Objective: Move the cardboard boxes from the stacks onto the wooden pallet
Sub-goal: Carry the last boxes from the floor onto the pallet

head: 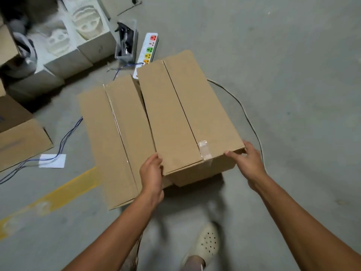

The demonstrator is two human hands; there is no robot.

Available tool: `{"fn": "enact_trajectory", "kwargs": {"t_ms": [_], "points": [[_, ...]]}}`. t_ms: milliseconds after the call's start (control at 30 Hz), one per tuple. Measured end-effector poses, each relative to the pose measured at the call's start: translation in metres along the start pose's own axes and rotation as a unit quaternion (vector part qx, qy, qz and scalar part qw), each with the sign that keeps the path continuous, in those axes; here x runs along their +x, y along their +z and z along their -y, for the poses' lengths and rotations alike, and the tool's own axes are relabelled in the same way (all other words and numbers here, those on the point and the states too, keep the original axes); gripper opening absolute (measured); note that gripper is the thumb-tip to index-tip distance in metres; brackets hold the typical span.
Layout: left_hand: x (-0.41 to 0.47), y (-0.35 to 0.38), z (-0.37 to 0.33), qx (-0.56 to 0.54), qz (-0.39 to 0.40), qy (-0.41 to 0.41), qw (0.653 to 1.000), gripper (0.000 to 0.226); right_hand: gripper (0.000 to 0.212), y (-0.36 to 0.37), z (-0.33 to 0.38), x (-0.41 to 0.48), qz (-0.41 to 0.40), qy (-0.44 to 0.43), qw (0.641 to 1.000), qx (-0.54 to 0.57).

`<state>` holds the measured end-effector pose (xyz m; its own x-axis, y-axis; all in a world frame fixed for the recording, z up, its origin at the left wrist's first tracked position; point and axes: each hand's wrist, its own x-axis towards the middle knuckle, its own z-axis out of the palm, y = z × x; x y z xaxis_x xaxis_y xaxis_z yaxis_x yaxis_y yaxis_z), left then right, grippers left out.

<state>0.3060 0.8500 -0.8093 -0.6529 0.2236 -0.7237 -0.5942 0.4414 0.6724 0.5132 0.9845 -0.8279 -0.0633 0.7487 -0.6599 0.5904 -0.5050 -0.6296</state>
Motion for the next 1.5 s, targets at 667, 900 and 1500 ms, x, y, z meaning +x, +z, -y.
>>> {"fn": "enact_trajectory", "kwargs": {"t_ms": [667,900,1500], "points": [[-0.216,-0.184,-0.297,0.073,0.303,0.225,0.923,0.057,0.046,-0.077,0.252,-0.406,-0.163,-0.164,0.963,0.142],[-0.296,-0.265,-0.355,0.071,0.394,0.270,0.876,0.060,0.036,-0.048,0.268,-0.572,-0.214,-0.188,0.932,0.225],[-0.417,-0.520,-0.396,0.192,0.537,0.126,0.812,0.070,0.027,0.118,0.216,-0.884,-0.400,-0.254,0.835,0.281]]}}
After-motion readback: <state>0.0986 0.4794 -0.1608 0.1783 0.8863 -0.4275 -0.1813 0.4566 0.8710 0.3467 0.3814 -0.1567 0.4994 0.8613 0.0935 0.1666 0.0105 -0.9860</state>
